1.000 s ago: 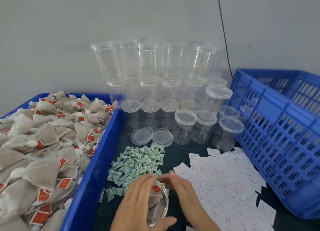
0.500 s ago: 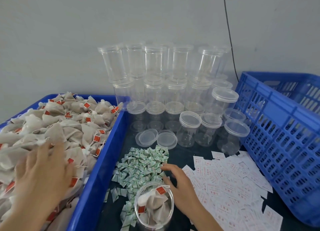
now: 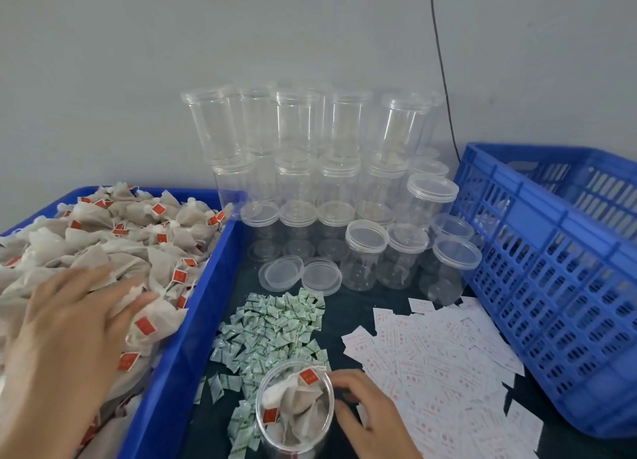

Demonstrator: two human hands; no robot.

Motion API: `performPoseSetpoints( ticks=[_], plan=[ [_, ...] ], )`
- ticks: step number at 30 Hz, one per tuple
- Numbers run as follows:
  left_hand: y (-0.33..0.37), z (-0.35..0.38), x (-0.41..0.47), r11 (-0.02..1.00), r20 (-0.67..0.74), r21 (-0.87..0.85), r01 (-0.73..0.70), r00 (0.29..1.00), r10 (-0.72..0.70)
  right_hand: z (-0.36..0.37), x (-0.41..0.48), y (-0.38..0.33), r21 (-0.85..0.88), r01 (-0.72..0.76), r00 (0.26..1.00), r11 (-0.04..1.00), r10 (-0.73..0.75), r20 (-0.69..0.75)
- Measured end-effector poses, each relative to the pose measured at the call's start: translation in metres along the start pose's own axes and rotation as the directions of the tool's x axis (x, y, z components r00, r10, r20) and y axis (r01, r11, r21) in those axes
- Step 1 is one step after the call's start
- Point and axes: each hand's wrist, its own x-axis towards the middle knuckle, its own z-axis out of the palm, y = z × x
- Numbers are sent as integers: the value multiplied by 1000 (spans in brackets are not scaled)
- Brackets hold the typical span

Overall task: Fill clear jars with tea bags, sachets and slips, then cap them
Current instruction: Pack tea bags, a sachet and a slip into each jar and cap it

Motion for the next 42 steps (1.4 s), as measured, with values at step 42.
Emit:
performPoseSetpoints(
  ticks=[42],
  plan=[
    [124,106,-96,394,434,-813,429,897,-81,10,109,8,-425,13,987,905,-79,-139]
  ],
)
